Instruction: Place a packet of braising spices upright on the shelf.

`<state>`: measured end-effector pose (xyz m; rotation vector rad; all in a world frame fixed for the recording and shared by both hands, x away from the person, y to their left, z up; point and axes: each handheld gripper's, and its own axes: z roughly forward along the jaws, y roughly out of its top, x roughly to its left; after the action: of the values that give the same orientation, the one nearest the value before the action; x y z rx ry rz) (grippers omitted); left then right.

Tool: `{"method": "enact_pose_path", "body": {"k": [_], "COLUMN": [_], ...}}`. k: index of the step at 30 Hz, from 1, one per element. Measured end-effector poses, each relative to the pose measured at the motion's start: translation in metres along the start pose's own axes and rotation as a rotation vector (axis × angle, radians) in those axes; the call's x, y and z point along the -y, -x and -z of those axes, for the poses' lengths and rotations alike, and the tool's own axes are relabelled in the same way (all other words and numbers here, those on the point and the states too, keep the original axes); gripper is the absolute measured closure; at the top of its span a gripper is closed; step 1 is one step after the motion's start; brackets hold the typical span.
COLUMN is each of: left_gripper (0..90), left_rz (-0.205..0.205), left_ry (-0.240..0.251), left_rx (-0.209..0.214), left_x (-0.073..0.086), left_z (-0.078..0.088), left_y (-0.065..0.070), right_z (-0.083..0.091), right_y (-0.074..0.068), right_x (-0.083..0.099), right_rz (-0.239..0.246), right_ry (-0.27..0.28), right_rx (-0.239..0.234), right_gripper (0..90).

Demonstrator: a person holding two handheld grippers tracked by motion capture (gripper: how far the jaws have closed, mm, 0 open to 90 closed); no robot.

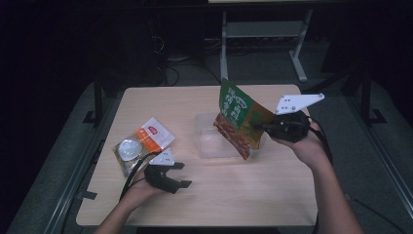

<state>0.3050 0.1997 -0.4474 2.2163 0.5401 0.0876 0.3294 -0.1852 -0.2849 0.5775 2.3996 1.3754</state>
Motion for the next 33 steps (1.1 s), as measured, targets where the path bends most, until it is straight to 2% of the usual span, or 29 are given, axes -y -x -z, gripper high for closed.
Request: {"method": "enact_pose_path", "body": {"k": [6, 15, 24, 33], "left_gripper": [25.1, 23.2, 22.8, 22.7], "left_rz": [-0.001, -0.006, -0.003, -0.005], "left_ry": [-0.003, -0.015, -0.023, -0.024], "left_rx": [-0.004, -0.007, 0.002, 0.001], "left_x": [0.000, 0.001, 0.002, 0.003], "left_z": [0.000, -0.001, -0.005, -0.004], "left_y": [0.000, 0.001, 0.002, 0.002], "right_z": [-0.007, -0.013, -0.017, -0.018], "right_y": [0.013, 0.028, 0.037, 0.041], "right_x": [-0.004, -0.001, 0.003, 0.005], "right_rz": [-0.019, -0.054, -0.074, -0.087], "right_ry": [-0.008, 0.001, 0.002, 0.004], "right_rx": [0.033, 0.055, 0.071, 0.085], "right_gripper": [90.0, 90.0, 90.0, 90.0]}}
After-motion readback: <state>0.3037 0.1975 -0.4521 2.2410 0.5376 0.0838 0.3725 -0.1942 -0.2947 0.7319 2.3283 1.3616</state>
